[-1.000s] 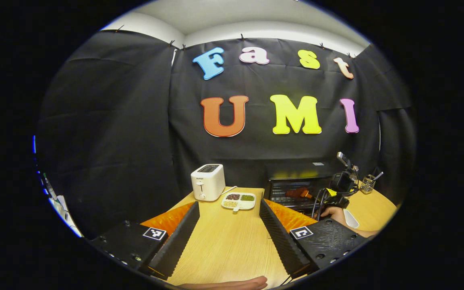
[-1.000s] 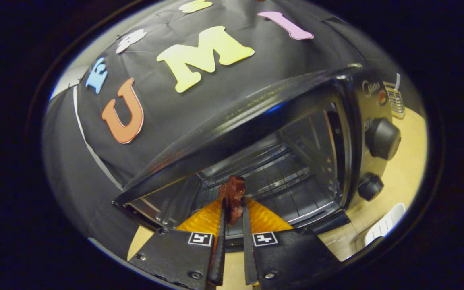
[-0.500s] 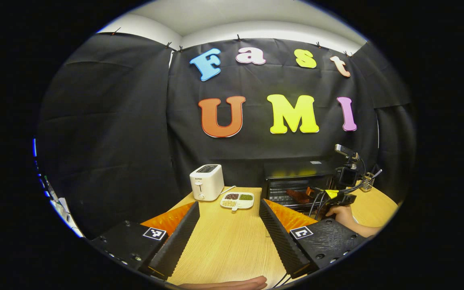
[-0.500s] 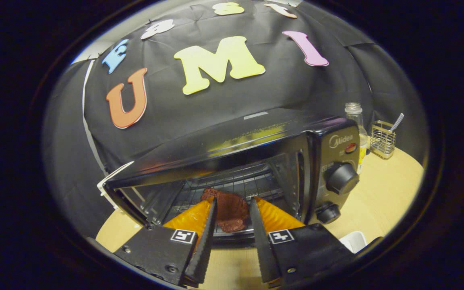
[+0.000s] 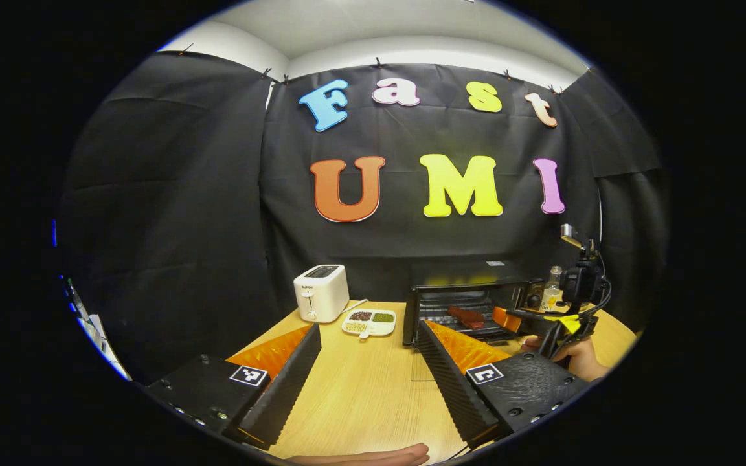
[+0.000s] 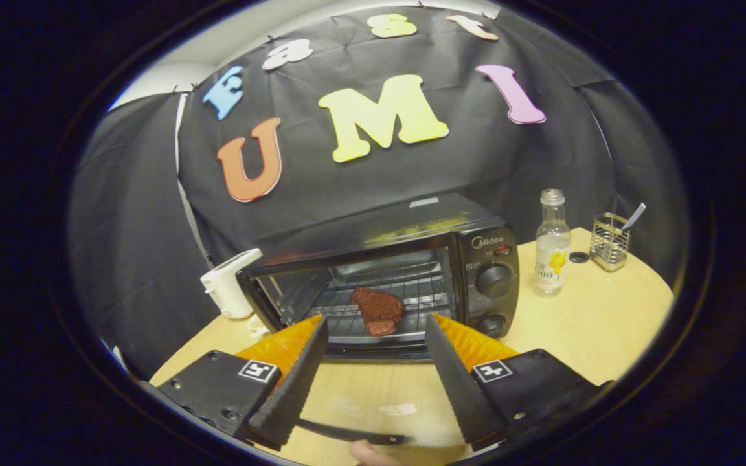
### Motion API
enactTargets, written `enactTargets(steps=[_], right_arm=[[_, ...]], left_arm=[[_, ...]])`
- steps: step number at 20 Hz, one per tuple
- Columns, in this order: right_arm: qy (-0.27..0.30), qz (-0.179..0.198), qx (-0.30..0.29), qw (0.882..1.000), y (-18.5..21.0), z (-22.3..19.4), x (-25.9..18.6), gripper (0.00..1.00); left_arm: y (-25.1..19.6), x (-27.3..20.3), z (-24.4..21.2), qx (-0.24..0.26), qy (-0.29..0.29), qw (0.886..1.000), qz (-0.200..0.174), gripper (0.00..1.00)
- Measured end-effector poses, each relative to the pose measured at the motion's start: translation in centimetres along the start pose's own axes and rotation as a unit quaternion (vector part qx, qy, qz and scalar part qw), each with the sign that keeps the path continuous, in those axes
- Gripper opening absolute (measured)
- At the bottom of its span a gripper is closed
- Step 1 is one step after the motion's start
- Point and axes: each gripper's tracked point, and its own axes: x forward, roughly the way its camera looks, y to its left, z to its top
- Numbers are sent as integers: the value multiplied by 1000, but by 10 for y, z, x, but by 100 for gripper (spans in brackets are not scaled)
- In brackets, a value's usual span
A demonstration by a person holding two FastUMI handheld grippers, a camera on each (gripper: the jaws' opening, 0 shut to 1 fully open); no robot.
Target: Open the electric oven with the left hand, put the food in, and close the electric oven.
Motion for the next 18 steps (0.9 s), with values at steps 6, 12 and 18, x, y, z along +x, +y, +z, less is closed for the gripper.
enactTargets(steps=[6,12,18], right_arm=[[-62,7,-42,997,-9,48,-75,98],[-126,2,-87,988,-11,101,-146,96],[-170,-14,-101,980,-20,146,-192,96]], left_arm=[[-19,11,-34,-9,27,999,-18,95],[-61,37,-83,-5,55,997,-50,95],[-128,62,-160,-6,130,985,-109,95]])
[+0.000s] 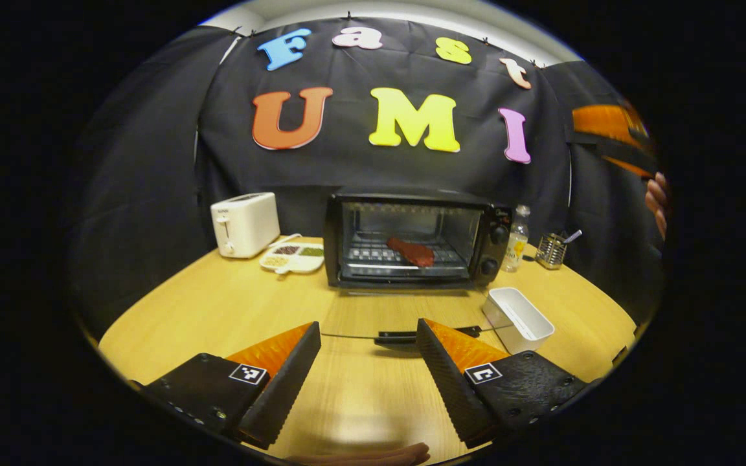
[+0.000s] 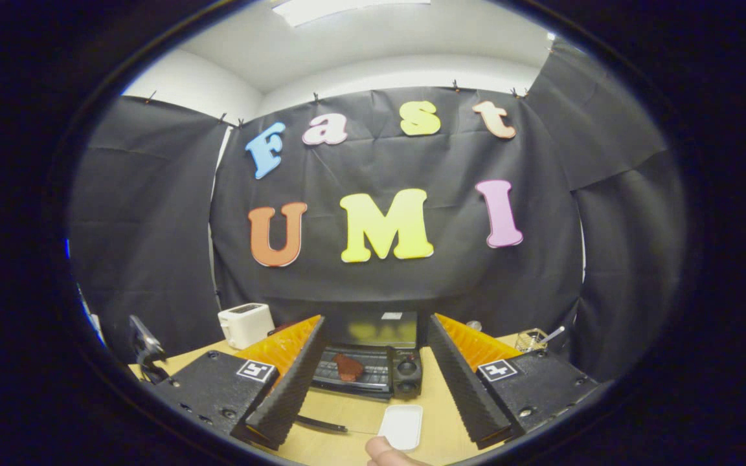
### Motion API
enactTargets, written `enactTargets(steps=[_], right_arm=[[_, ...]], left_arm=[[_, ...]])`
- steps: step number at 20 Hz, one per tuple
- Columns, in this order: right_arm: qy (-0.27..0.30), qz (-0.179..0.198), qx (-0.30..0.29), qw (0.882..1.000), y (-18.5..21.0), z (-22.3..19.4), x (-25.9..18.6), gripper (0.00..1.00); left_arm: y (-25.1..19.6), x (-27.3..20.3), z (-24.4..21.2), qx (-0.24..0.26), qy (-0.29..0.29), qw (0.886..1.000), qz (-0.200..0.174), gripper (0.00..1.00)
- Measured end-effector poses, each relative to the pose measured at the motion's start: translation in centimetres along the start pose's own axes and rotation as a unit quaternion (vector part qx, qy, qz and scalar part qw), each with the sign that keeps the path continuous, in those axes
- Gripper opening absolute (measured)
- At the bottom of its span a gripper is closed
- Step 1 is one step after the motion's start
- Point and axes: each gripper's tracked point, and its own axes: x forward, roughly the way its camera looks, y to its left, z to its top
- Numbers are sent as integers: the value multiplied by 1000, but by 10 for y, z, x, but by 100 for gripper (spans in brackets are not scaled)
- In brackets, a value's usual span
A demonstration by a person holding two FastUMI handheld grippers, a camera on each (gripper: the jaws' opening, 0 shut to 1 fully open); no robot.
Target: Open the electric oven with the left hand, put the food in, and close the electric oven.
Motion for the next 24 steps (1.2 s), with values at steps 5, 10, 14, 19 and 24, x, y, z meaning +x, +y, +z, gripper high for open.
enactTargets(steps=[5,10,14,19,24], right_arm=[[-20,-7,5,1000,-15,28,-14,96],[-34,-1,-3,999,-19,30,-13,99],[-37,1,0,999,-25,26,-7,99],[-31,-5,2,999,-34,20,-3,99],[-23,-13,2,1000,-44,12,-2,96]], left_arm=[[-30,20,-37,18,49,998,-23,95],[-54,39,-49,45,70,996,-34,95],[-55,56,-61,46,94,994,-26,96],[-53,64,-64,35,115,992,-36,89],[-43,72,-56,60,111,992,-18,97]])
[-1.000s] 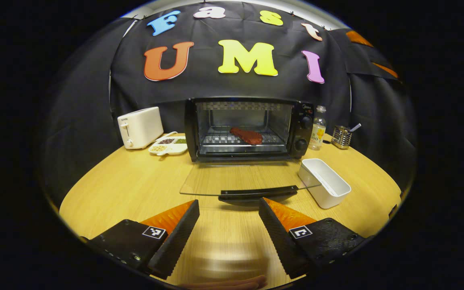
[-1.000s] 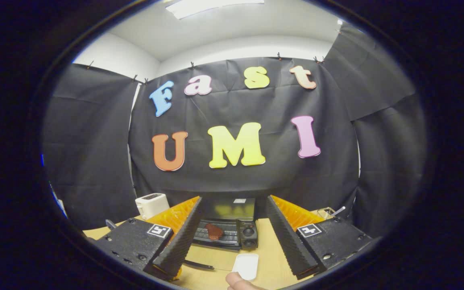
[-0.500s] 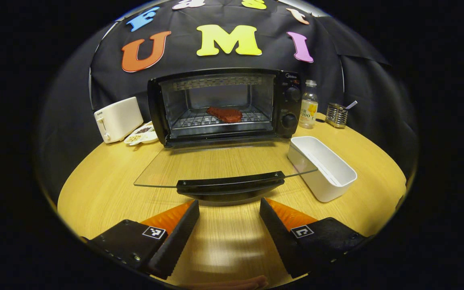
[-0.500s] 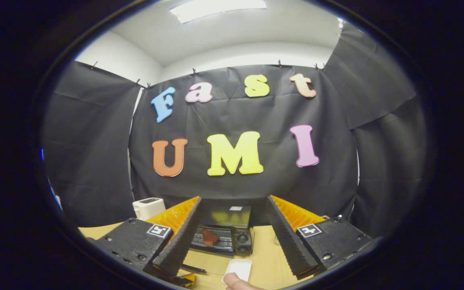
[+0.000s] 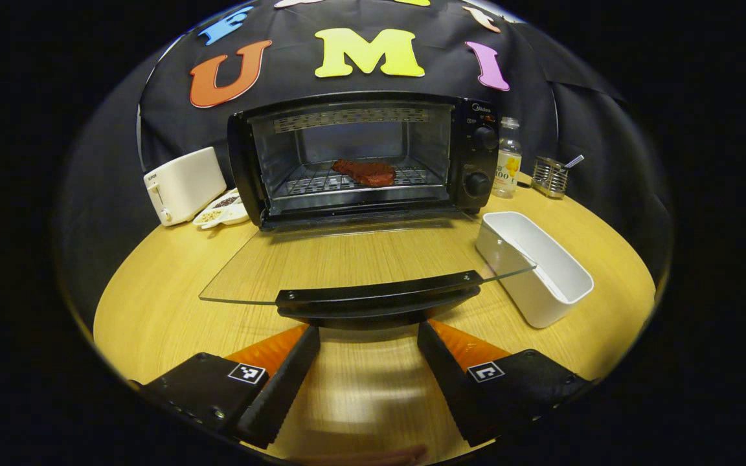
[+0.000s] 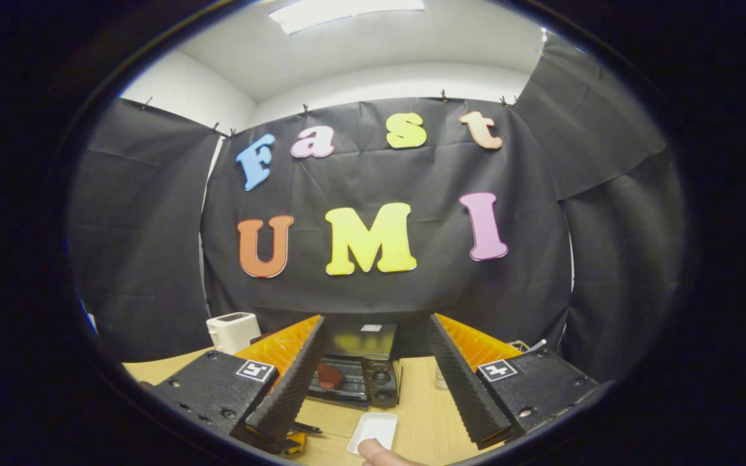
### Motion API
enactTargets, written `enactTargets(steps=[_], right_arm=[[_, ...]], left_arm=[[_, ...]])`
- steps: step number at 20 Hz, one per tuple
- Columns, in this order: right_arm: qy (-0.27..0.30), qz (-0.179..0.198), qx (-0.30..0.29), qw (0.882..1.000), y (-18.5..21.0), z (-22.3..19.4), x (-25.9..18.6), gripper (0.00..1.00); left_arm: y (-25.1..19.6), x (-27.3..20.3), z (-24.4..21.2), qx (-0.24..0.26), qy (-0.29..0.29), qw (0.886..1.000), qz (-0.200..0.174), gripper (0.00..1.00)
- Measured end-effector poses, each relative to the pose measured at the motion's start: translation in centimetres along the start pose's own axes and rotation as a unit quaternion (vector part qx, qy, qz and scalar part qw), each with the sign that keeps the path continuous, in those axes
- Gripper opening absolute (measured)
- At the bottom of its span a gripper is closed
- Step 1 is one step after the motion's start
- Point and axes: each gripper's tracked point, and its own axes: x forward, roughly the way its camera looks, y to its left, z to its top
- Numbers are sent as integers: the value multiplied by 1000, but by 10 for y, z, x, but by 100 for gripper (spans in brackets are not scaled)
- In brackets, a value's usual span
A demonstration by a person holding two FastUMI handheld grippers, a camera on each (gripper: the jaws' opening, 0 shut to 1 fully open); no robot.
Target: Open the electric oven with the left hand, put the food in, and close the electric oven.
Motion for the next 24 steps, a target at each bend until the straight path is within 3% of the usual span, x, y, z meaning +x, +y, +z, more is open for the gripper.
enactTargets(steps=[24], right_arm=[[12,-34,-22,999,-12,4,-27,99]], left_arm=[[16,1,115,-4,-73,997,-7,96]])
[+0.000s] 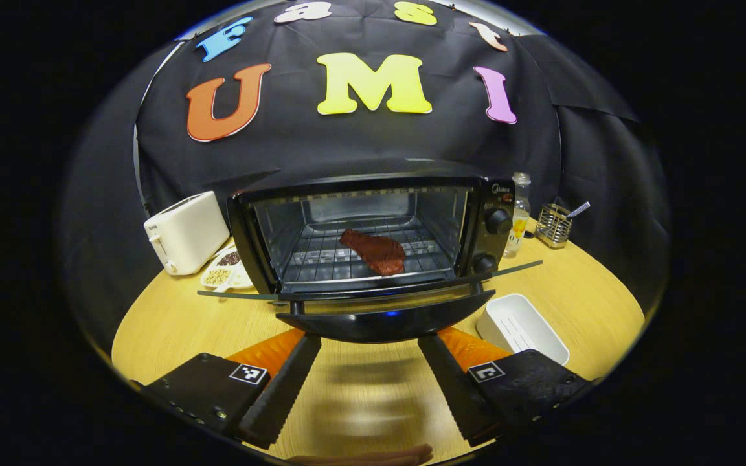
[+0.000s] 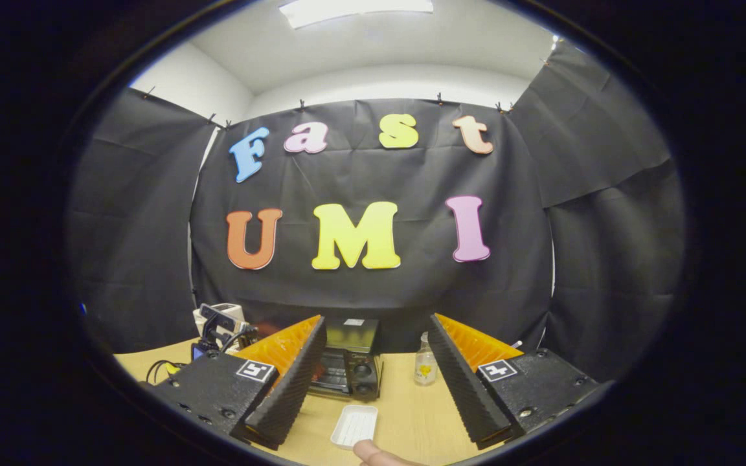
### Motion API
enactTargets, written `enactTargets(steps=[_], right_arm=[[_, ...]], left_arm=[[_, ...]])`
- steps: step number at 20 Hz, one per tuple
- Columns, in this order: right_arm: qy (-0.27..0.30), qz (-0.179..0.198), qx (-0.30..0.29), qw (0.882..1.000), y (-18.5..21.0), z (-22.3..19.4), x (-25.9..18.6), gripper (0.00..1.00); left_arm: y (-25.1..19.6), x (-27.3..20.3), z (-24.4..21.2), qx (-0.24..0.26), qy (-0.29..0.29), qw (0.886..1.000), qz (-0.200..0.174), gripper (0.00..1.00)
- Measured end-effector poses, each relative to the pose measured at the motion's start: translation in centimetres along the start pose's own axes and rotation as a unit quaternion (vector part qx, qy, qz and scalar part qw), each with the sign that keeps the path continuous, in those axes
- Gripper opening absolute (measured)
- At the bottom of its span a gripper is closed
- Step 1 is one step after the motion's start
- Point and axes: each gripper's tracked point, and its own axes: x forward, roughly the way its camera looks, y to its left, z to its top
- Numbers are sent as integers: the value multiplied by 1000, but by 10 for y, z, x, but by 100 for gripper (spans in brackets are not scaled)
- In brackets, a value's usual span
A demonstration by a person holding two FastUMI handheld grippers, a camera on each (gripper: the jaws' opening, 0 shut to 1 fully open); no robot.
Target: Open the electric oven with the left hand, put the food in, and close the electric oven.
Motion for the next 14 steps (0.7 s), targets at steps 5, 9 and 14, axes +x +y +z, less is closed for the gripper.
enactTargets(steps=[5,9,14], right_arm=[[1,-12,11,1000,-1,5,-16,99],[-9,-27,2,1000,-3,16,-32,99],[-15,-42,-8,999,10,31,-43,99]], left_arm=[[-5,16,19,-36,-2,999,-27,96],[18,27,40,-23,-8,1000,-1,96],[29,10,70,-13,-34,999,19,96]])
